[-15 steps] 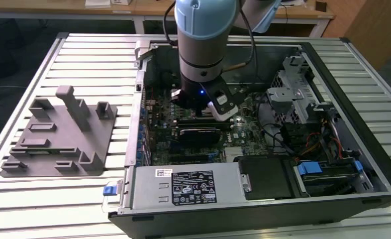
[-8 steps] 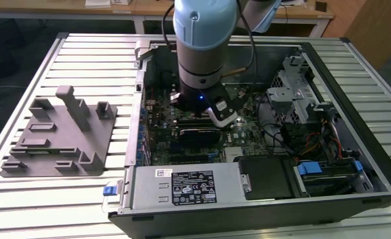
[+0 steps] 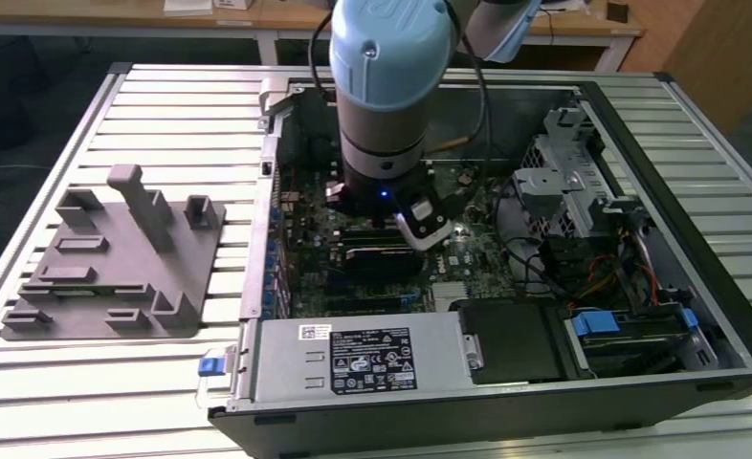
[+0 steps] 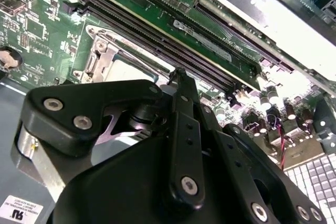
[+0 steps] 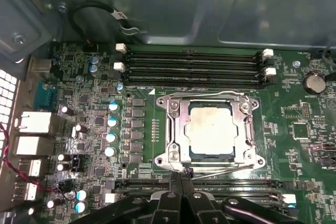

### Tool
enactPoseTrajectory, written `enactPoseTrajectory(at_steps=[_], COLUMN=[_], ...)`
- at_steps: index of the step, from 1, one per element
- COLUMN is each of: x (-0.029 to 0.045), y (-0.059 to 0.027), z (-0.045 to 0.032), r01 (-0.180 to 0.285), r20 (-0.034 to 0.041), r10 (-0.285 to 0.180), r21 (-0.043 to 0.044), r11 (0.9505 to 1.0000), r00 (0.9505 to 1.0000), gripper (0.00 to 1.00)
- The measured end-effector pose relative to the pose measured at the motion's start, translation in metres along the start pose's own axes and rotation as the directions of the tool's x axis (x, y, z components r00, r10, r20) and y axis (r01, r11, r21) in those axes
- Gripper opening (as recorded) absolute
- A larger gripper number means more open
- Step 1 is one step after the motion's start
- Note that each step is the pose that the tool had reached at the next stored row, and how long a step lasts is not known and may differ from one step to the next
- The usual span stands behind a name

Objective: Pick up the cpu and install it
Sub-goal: 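Install the second cpu locking lever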

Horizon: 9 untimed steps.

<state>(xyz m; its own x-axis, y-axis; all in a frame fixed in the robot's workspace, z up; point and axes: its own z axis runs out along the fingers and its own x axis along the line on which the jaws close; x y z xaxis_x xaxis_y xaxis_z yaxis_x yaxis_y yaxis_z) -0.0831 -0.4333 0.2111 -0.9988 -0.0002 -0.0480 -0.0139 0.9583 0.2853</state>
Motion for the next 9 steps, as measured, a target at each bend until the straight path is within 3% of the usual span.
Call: enactPoseTrajectory(at_steps=[9], x=[0.0027], y=[-0.0027], z=[0.0089], r01=[-0.001], r20=[0.0], r10=[0.001], r21=[-0.0107], r11=[0.9999], r00=[1.0], gripper=[0.11])
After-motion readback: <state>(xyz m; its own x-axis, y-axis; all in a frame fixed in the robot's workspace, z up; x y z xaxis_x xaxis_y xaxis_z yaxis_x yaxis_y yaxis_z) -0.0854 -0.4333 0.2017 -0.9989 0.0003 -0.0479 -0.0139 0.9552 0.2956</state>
